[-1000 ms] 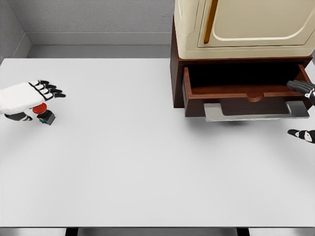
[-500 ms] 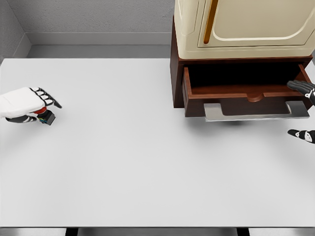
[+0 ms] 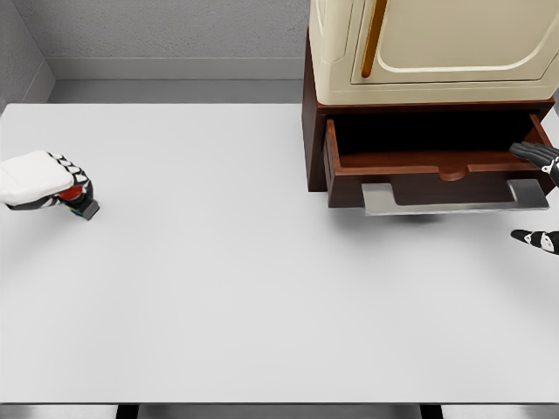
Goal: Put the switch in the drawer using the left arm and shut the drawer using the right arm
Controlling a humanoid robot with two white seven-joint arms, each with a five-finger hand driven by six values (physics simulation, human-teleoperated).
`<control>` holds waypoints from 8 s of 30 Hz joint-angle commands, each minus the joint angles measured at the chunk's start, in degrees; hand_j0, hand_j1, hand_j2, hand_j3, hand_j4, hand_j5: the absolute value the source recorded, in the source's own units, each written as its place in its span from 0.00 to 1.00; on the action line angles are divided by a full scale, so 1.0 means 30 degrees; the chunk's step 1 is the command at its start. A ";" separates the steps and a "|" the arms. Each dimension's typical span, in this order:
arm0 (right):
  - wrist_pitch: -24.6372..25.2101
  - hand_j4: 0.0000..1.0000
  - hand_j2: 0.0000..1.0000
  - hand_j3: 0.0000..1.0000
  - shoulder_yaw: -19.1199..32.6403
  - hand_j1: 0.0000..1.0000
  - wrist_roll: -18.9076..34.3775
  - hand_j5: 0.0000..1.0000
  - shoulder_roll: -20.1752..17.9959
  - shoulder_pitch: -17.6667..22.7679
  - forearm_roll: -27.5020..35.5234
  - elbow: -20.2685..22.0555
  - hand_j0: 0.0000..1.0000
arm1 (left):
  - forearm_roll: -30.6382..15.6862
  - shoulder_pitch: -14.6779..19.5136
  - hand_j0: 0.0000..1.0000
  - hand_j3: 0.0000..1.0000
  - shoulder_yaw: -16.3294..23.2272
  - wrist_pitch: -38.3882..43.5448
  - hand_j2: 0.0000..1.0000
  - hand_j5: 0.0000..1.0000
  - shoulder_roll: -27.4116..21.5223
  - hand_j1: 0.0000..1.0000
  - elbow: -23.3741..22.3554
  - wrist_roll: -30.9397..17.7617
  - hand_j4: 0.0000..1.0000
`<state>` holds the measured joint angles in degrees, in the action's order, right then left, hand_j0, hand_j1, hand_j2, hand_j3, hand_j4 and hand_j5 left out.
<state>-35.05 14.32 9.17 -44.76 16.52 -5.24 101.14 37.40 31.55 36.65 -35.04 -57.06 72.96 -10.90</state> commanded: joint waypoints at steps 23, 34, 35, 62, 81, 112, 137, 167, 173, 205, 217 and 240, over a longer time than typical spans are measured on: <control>0.0018 1.00 1.00 1.00 0.0003 1.00 -0.0040 1.00 -0.0021 0.0000 0.0135 0.0008 1.00 | -0.0485 0.1582 0.46 0.46 0.0028 0.0012 0.46 0.46 0.0708 0.46 0.0379 -0.0174 0.46; 0.0018 1.00 1.00 1.00 0.0003 1.00 -0.0040 1.00 -0.0021 0.0000 0.0135 0.0008 1.00 | -0.0749 0.2724 0.46 0.46 0.0028 0.0012 0.46 0.46 0.1587 0.46 0.2429 -0.0145 0.46; 0.0018 1.00 1.00 1.00 0.0003 1.00 -0.0040 1.00 -0.0021 0.0000 0.0164 0.0008 1.00 | -0.0749 0.2783 0.46 0.46 0.0057 0.0012 0.46 0.46 0.1587 0.46 0.2605 -0.0145 0.46; 0.0018 1.00 1.00 1.00 0.0003 1.00 -0.0040 1.00 0.0008 0.0000 0.0164 0.0008 1.00 | -0.0691 0.5596 0.46 0.46 0.1610 0.0012 0.46 0.46 0.4722 0.46 0.5506 -0.0174 0.46; 0.0018 1.00 1.00 1.00 0.0003 1.00 -0.0040 1.00 0.0008 0.0000 0.0164 0.0008 1.00 | -0.0720 0.6884 0.46 0.46 0.1991 0.0012 0.46 0.46 0.6509 0.46 0.6062 -0.0174 0.46; 0.0018 1.00 1.00 1.00 -0.0026 1.00 -0.0040 1.00 0.0008 0.0000 0.0164 0.0008 1.00 | -0.0603 0.9257 0.46 0.46 0.2987 0.0012 0.46 0.46 1.0200 0.46 0.6034 -0.0203 0.46; 0.0018 1.00 1.00 1.00 -0.0026 1.00 -0.0069 1.00 -0.0021 -0.0029 0.0164 0.0008 1.00 | -0.0574 1.0752 0.47 0.47 0.3280 0.0012 0.47 0.47 1.1929 0.47 0.4862 -0.0204 0.47; 0.0018 1.00 1.00 1.00 0.0033 1.00 -0.0069 1.00 -0.0021 0.0000 0.0164 0.0008 1.00 | -0.0544 1.1543 1.00 1.00 0.3368 0.0012 1.00 1.00 1.4419 1.00 0.2664 -0.0731 1.00; 0.0018 1.00 1.00 1.00 0.0062 1.00 -0.0069 1.00 -0.0050 0.0176 0.0193 0.0008 1.00 | -0.0749 1.1631 1.00 1.00 0.3895 0.0012 1.00 1.00 1.4273 1.00 0.2957 -0.0731 1.00; 0.0018 0.78 0.78 0.78 -0.1520 0.78 0.0107 0.78 -0.3185 0.0000 0.0252 0.0125 0.78 | -0.3650 0.8175 1.00 1.00 0.2549 0.0012 1.00 1.00 0.4254 1.00 0.7293 -0.0731 1.00; 0.0018 0.76 0.76 0.76 -0.2106 0.76 0.0107 0.76 -0.3215 -0.0381 0.0252 0.0125 0.76 | -0.3708 0.5654 1.00 1.00 0.0702 0.0012 1.00 1.00 0.1265 1.00 0.6209 -0.0731 1.00; 0.0018 0.72 0.72 0.72 -0.0934 0.72 -0.0069 0.72 -0.3537 -0.0117 0.1805 0.0125 0.72 | -0.3913 0.1934 1.00 1.00 -0.1671 0.0012 1.00 1.00 -0.0317 1.00 0.6033 -0.0731 1.00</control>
<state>-35.06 11.56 9.00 -55.21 16.61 -0.42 101.48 26.03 36.91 32.45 -35.08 -57.53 91.35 -13.14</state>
